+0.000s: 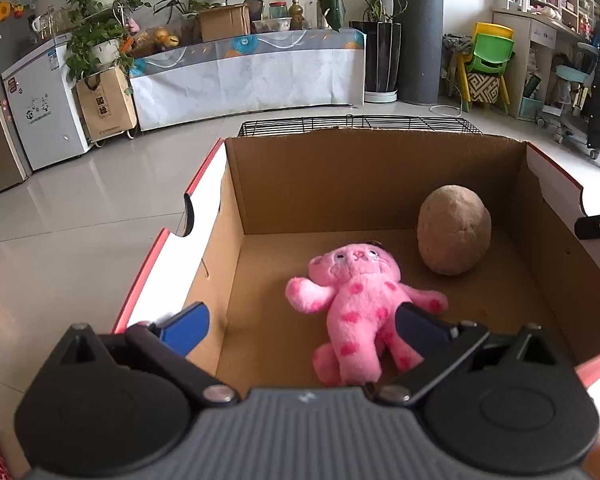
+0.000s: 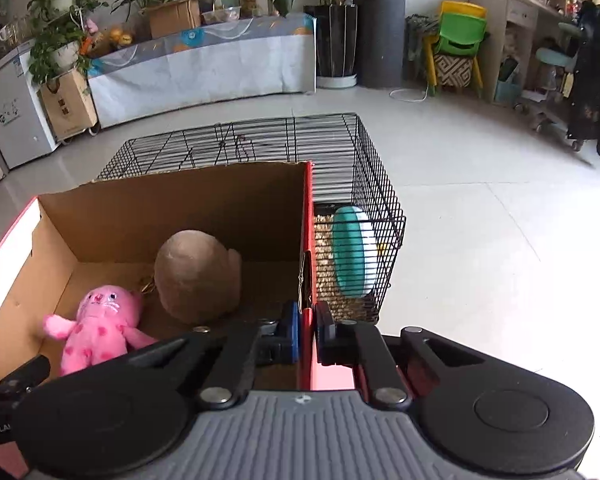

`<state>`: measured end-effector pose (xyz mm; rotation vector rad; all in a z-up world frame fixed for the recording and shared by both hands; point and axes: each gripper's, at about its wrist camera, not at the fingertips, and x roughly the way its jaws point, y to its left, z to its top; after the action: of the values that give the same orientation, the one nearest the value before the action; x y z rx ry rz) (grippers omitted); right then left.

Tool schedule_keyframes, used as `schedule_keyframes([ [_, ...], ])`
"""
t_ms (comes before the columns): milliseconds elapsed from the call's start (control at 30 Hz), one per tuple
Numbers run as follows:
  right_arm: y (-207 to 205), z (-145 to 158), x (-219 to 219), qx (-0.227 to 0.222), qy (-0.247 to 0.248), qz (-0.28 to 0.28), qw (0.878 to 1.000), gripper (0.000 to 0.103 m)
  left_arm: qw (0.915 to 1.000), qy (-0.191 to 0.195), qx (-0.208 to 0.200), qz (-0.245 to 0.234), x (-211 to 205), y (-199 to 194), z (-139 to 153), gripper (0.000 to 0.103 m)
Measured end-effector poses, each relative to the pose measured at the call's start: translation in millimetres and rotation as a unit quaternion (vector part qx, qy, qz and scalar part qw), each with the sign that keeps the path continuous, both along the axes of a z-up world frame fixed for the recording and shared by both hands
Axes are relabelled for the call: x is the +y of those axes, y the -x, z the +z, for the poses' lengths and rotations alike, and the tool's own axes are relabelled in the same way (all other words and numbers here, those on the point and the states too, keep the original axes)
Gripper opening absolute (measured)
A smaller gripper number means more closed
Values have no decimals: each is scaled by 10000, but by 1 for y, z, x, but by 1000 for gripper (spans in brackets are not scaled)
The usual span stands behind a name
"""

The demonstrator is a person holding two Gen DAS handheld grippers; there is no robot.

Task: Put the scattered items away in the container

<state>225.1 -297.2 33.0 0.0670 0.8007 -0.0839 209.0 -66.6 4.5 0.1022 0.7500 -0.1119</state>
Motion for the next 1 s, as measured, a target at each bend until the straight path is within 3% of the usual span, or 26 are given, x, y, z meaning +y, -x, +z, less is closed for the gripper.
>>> schedule_keyframes([
  [433, 18, 9, 30, -964, 903, 382, 9905, 10, 9990, 369, -225, 131, 2, 2, 4, 102],
  [700, 9, -5, 18, -621, 657, 170, 9958, 10, 9983, 545, -91, -160, -3, 5, 11, 102],
  [1000, 9, -8, 18, -522, 662, 119, 9964, 10, 9974, 610, -299, 239, 34, -5, 55, 102],
])
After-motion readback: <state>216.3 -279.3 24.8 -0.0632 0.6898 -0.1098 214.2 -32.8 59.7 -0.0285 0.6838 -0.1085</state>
